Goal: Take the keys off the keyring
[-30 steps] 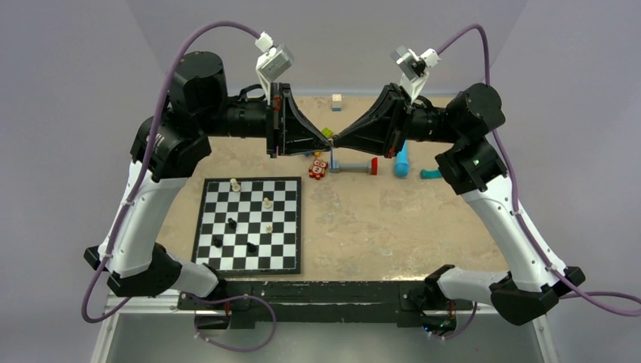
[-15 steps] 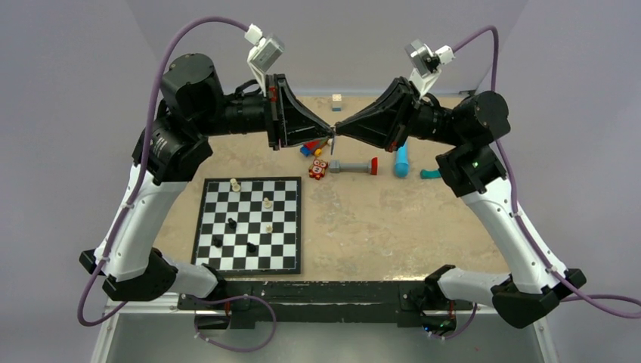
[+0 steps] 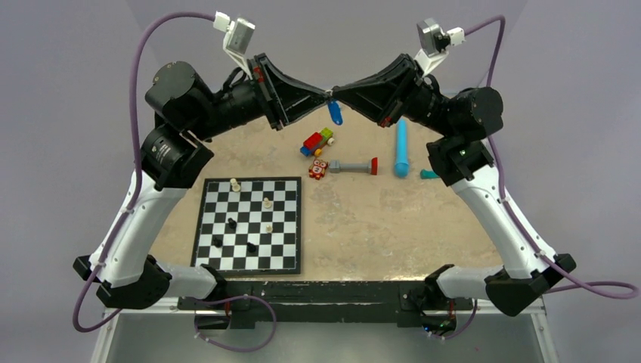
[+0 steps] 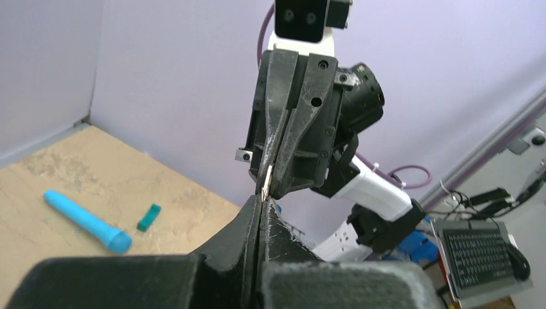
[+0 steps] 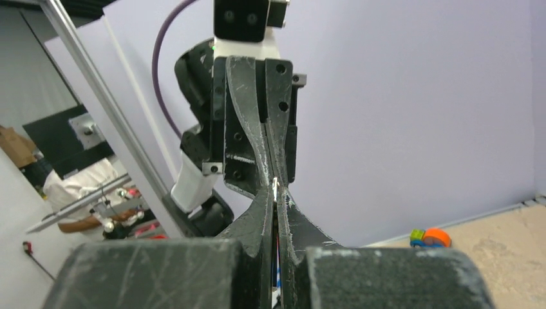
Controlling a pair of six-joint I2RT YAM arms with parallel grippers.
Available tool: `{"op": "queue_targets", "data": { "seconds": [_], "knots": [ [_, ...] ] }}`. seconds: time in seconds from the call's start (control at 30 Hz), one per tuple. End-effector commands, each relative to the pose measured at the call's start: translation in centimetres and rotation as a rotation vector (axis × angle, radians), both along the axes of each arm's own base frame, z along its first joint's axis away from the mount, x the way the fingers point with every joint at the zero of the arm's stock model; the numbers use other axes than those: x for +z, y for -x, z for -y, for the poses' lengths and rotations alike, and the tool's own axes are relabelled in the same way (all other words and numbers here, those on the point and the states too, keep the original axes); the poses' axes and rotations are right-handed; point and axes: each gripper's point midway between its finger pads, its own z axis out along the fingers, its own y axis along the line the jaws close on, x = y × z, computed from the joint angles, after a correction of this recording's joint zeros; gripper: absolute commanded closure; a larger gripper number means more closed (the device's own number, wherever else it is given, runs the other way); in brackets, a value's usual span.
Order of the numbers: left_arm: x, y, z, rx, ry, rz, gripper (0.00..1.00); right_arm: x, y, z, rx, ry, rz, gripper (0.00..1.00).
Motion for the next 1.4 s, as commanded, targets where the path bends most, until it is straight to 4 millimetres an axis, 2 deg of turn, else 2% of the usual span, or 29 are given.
{"op": "queue_targets", "data": {
  "seconds": [0.0,0.1,0.23,0.3,0.4,0.47,0.53,0.7,0.8,0.83,0.93,1.07,1.17,1.37],
  "knots": [
    [3.1,-1.4,0.2,0.065,0.135,0.058,1.0,1.9,-0.8,-0.7,0.012,-0.079,-0.024,1.0],
    [3.3,-2.0,-0.5,0.128,0.138,0.077,1.0,2.3,-1.4,-0.7,-0.003,-0.104,-0.046,1.0],
    [3.2,-2.5,-1.1,0.18,0.106,0.114,0.88,2.4,-2.2,-0.8,-0.003,-0.127,-0.12,1.0],
    [2.9,-2.6,-1.2,0.191,0.09,0.117,0.72,2.0,-2.7,-0.8,-0.011,-0.147,-0.173,1.0],
    [2.6,-2.6,-1.3,0.195,0.086,0.108,0.43,1.2,-3.1,-0.8,0.0,-0.167,-0.225,1.0],
    [2.4,-2.5,-1.5,0.2,0.075,0.11,0.31,1.0,-2.9,-0.8,0.008,-0.168,-0.234,1.0],
    [2.3,-2.2,-2.1,0.213,0.047,0.12,0.25,0.7,-2.7,-0.7,0.01,-0.154,-0.239,1.0],
    [1.8,-1.2,-4.0,0.239,-0.087,0.166,0.24,-1.1,-2.3,0.3,0.01,-0.088,-0.242,1.0],
    [1.2,-0.1,-4.9,0.22,-0.149,0.18,0.25,-2.7,-0.9,0.8,0.076,-0.003,-0.209,1.0],
    [1.0,0.3,-4.9,0.199,-0.164,0.182,0.29,-3.3,-0.1,0.8,0.115,0.032,-0.19,1.0],
    [0.1,2.2,-4.3,0.068,-0.191,0.177,0.4,-4.9,2.3,1.0,0.206,0.124,-0.122,1.0],
    [-0.7,4.9,-3.0,-0.151,-0.194,0.147,0.43,-6.2,5.1,1.8,0.296,0.22,-0.04,1.0],
    [-1.1,5.9,-2.3,-0.247,-0.194,0.116,0.44,-6.4,6.0,2.1,0.306,0.258,-0.002,1.0],
    [-1.6,6.4,-1.8,-0.325,-0.2,0.074,0.51,-6.1,6.6,2.4,0.317,0.25,0.002,1.0]
  ]
}}
